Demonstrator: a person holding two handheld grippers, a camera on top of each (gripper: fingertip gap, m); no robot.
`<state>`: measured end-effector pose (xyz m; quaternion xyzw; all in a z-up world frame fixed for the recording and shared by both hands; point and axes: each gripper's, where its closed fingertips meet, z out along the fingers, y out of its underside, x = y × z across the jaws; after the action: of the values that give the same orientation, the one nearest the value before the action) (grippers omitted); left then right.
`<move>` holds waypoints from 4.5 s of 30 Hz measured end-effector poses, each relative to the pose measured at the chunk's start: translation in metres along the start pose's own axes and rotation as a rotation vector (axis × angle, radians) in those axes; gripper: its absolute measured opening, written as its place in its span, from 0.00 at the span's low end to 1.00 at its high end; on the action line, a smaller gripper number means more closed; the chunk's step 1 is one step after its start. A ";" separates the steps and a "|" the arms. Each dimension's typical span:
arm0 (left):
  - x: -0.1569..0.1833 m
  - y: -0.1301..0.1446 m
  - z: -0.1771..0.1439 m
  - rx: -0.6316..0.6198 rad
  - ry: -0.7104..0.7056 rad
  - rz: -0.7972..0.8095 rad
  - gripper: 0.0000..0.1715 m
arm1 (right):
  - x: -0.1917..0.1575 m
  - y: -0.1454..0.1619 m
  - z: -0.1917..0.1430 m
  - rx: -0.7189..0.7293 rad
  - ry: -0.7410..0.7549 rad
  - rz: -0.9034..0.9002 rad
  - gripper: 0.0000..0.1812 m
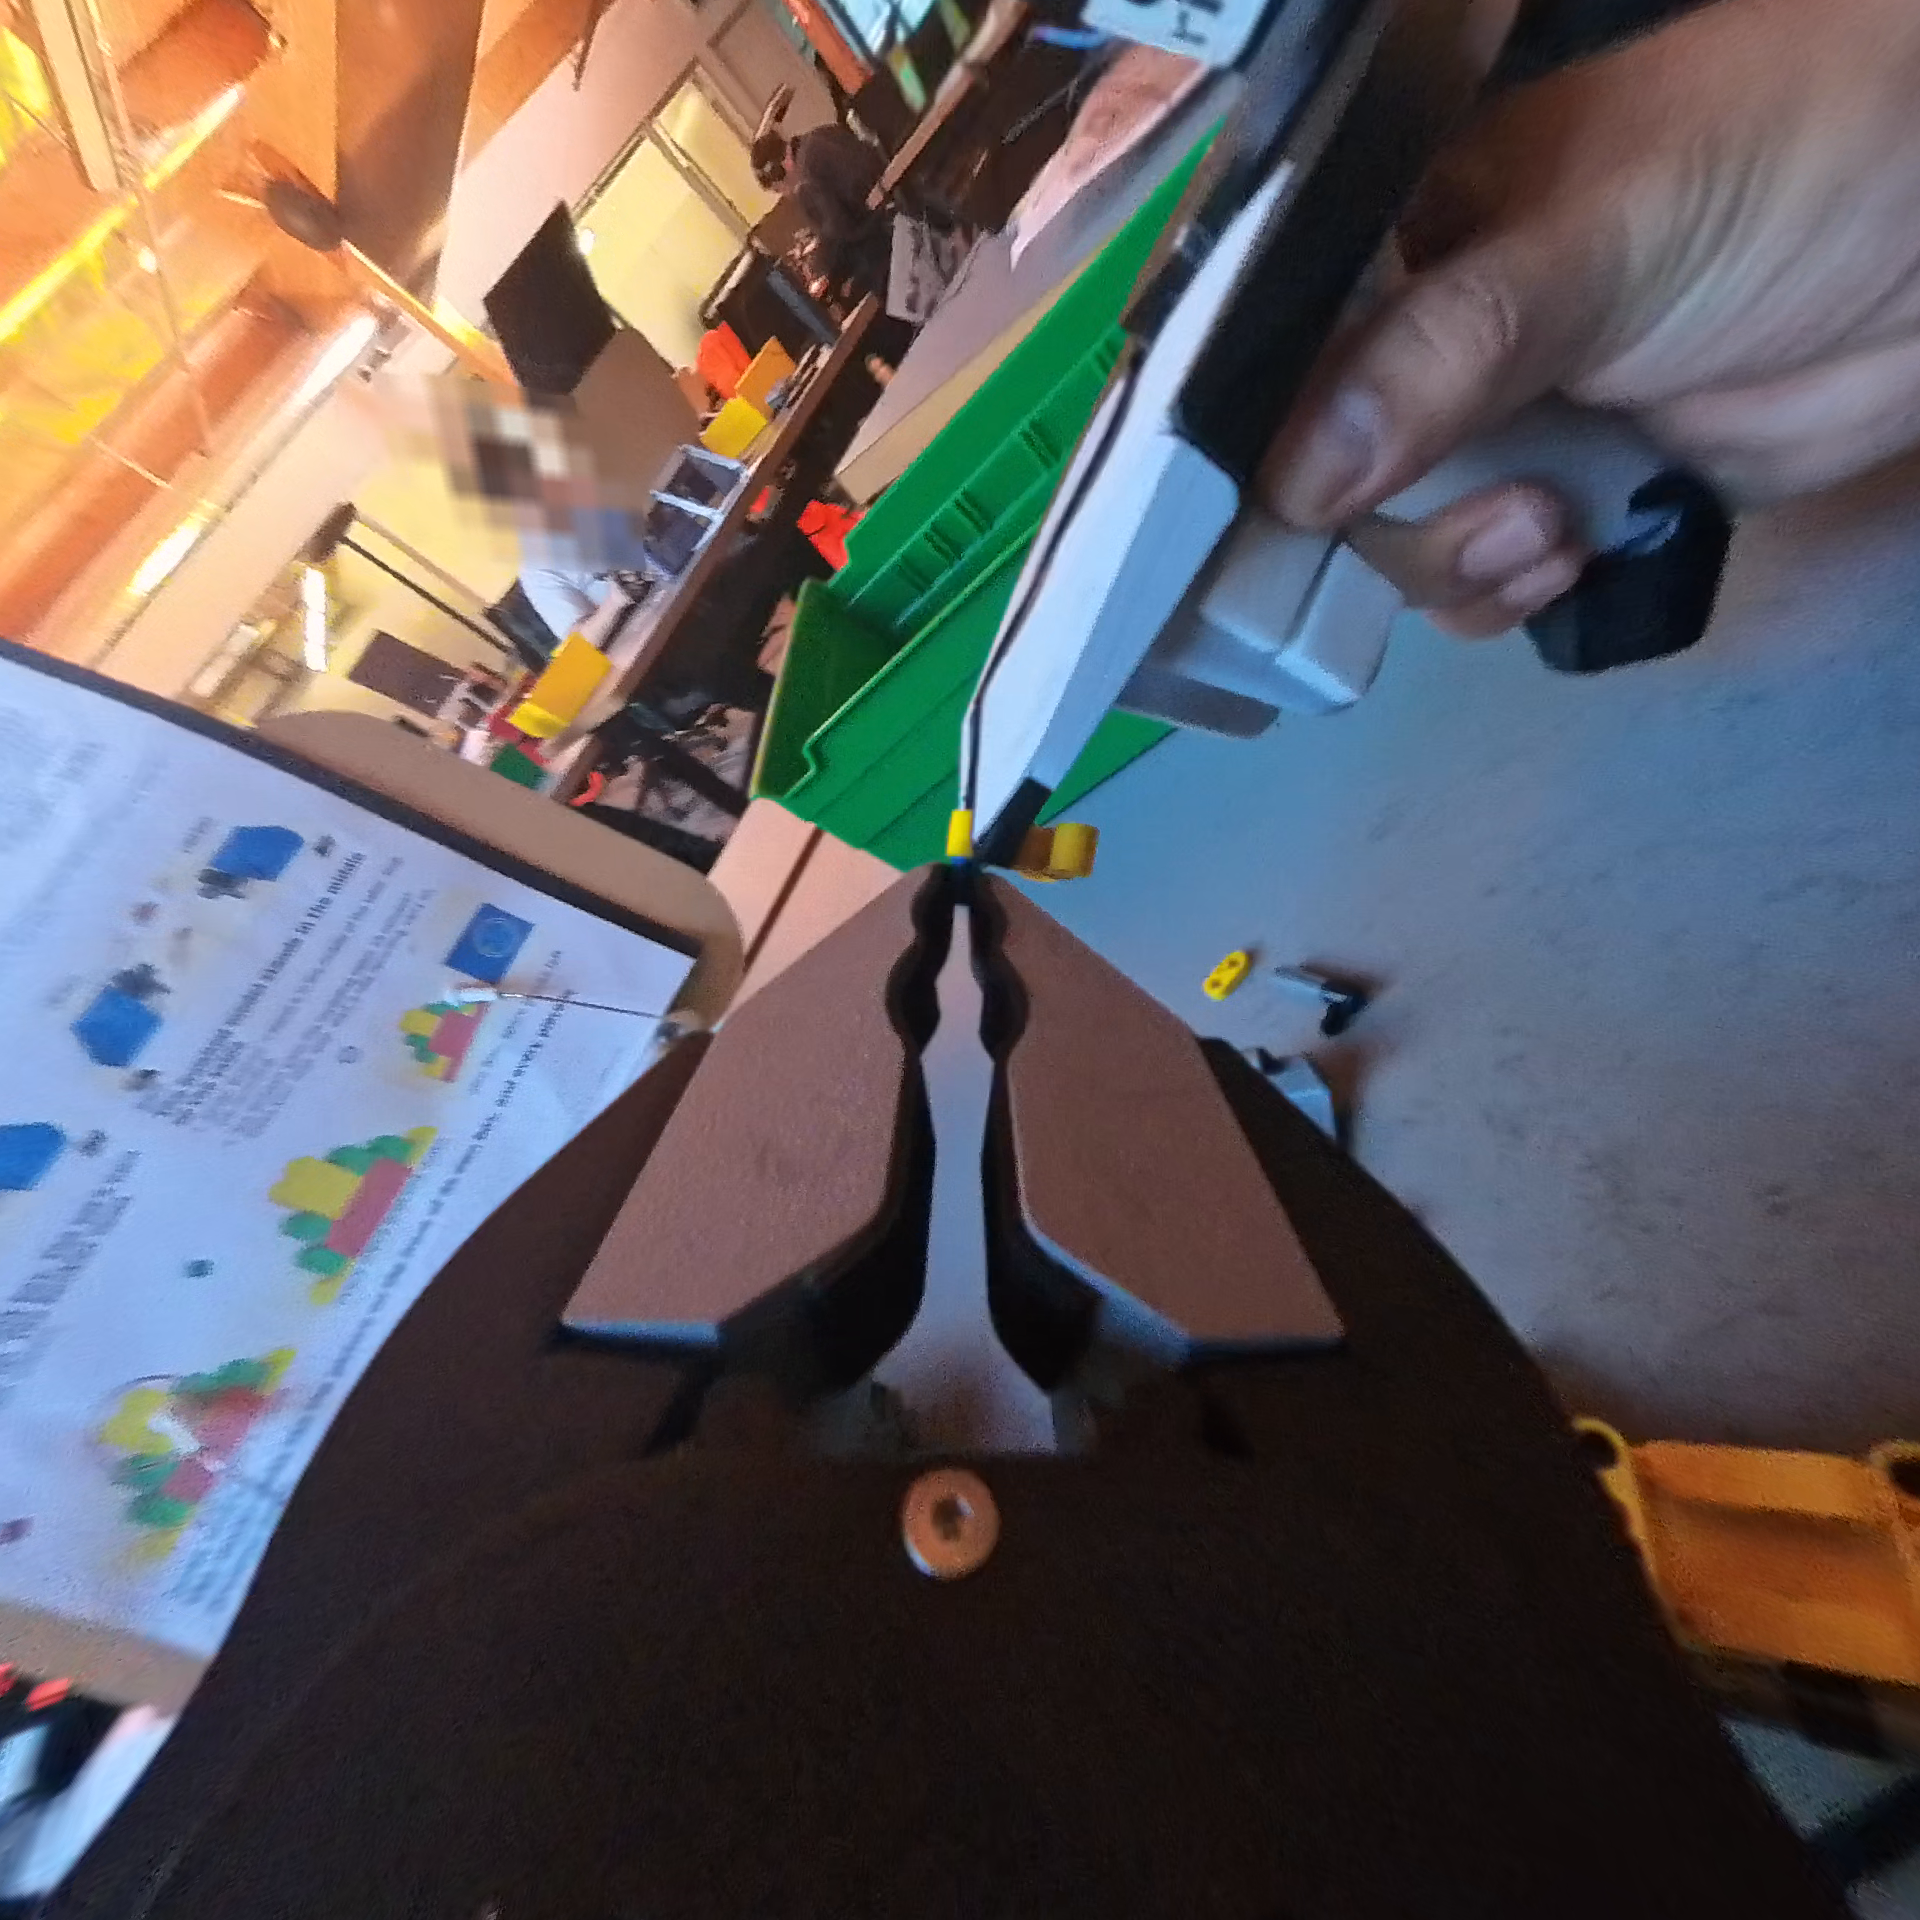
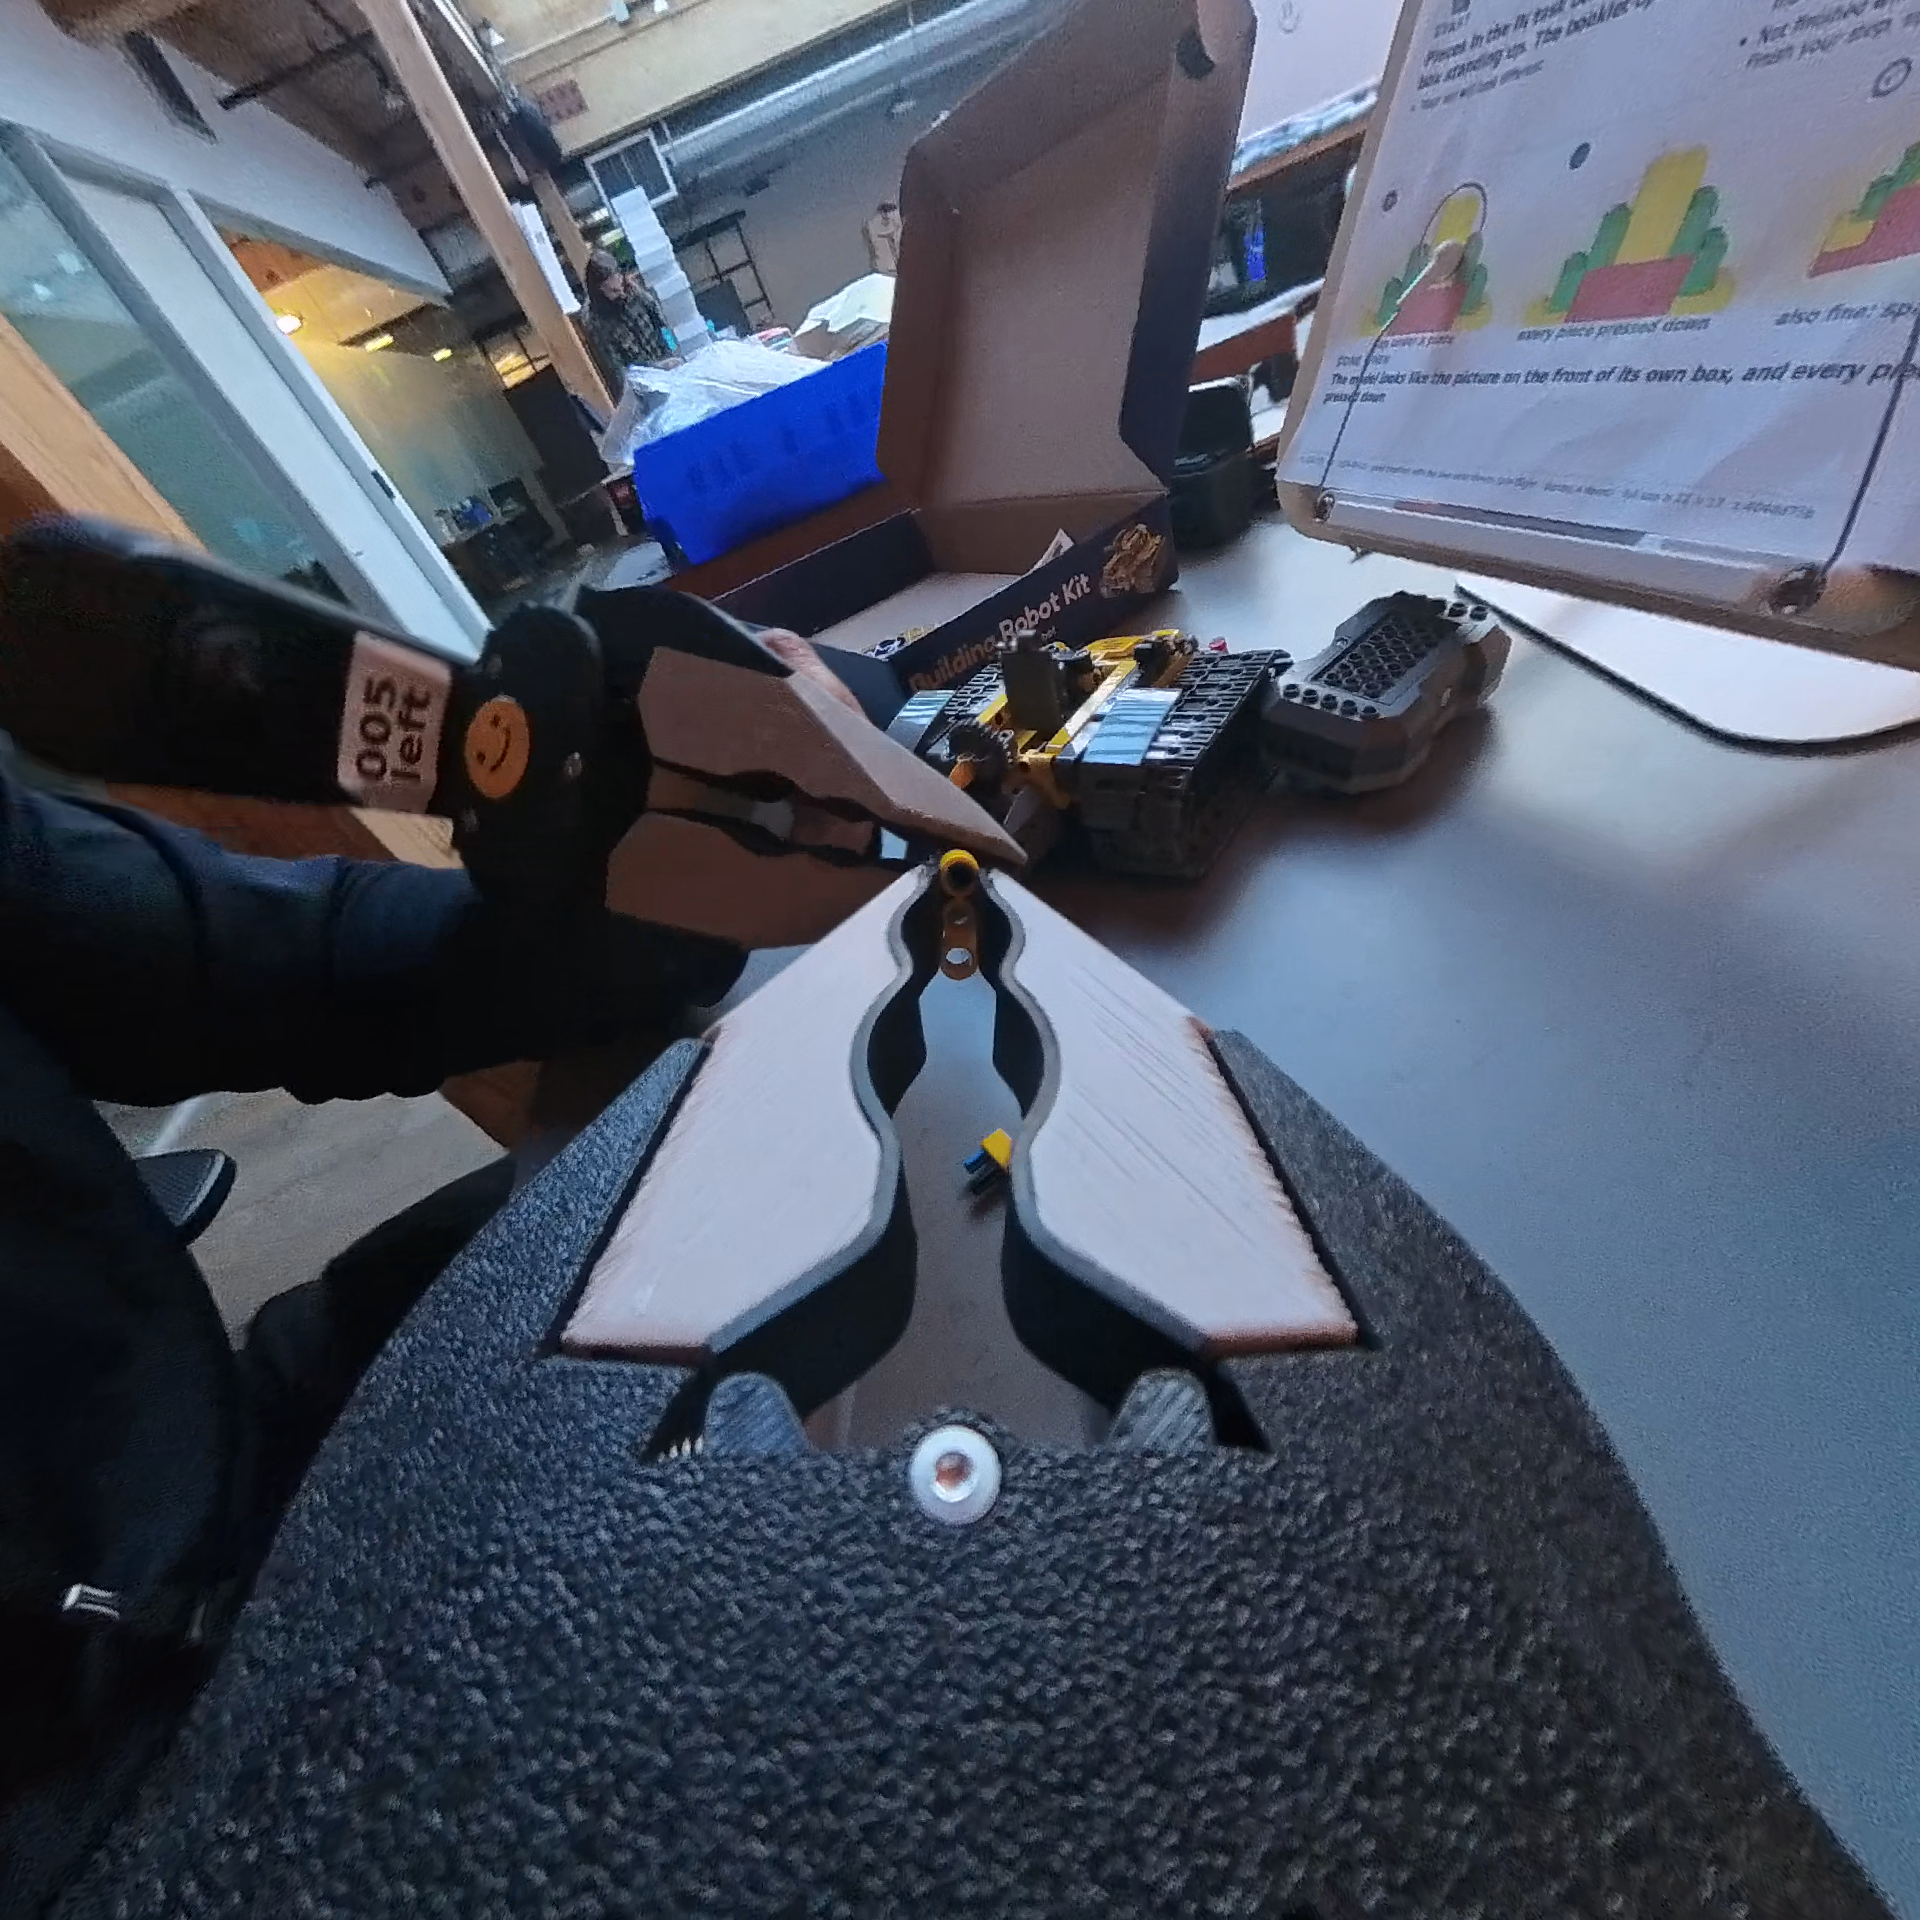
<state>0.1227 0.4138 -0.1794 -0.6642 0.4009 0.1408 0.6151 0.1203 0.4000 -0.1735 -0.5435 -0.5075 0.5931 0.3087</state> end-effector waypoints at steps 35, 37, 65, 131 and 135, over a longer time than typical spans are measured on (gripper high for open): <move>0.040 0.054 0.017 -0.190 0.237 -0.173 0.01 | 0.068 0.090 -0.003 -0.526 0.323 -0.160 0.06; 0.038 0.053 0.016 -0.184 0.233 -0.173 0.01 | 0.061 0.079 -0.002 -0.476 0.298 -0.189 0.07; 0.025 0.024 0.010 0.003 0.170 -0.192 0.01 | 0.018 0.025 0.000 -0.160 0.082 -0.138 0.00; 0.029 0.030 0.017 -0.034 0.184 -0.297 0.02 | 0.068 -0.100 -0.176 0.119 1.282 -0.622 0.01; 0.032 0.034 0.020 -0.052 0.191 -0.302 0.02 | 0.106 -0.075 -0.193 0.009 1.318 -0.433 0.09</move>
<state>0.1246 0.4238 -0.2292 -0.7429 0.3494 -0.0065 0.5709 0.2682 0.5704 -0.1182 -0.6756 -0.3086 0.0666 0.6663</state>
